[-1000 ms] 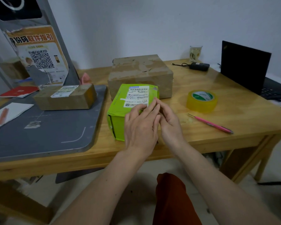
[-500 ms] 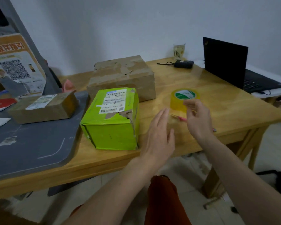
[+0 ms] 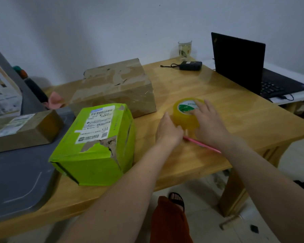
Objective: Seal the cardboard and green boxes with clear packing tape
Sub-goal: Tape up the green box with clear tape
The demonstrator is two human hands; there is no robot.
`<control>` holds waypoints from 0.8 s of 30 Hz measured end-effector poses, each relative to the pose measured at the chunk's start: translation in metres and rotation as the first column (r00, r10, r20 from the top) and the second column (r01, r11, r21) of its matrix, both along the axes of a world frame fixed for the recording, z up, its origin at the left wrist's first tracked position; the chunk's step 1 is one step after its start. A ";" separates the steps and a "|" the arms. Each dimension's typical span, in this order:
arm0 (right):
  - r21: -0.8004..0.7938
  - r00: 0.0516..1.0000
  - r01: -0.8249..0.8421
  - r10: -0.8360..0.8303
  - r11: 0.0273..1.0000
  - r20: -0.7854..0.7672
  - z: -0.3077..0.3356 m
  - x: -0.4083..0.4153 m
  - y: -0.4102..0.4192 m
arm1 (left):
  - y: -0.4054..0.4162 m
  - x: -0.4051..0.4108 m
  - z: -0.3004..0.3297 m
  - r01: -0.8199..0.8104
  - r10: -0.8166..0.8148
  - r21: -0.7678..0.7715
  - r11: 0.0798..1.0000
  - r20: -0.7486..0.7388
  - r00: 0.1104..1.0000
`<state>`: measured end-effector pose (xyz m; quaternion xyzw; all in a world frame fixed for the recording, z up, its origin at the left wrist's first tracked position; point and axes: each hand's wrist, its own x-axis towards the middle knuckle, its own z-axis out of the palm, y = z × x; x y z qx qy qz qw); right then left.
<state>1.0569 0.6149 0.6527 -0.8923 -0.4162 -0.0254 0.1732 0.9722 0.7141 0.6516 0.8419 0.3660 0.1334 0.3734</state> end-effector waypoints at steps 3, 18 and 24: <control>-0.005 1.000 0.000 0.000 1.000 0.021 -0.009 0.008 0.005 | 0.005 0.012 0.000 -0.045 0.042 -0.076 0.996 -0.035 0.999; 0.117 0.997 0.025 -0.015 0.993 -0.081 -0.007 0.010 0.012 | 0.004 0.023 -0.007 -0.260 0.268 -0.066 0.963 0.228 0.936; 0.150 0.985 0.020 0.006 0.989 -0.171 0.009 0.002 0.003 | 0.008 0.016 -0.002 -0.263 0.265 -0.050 0.963 0.332 0.905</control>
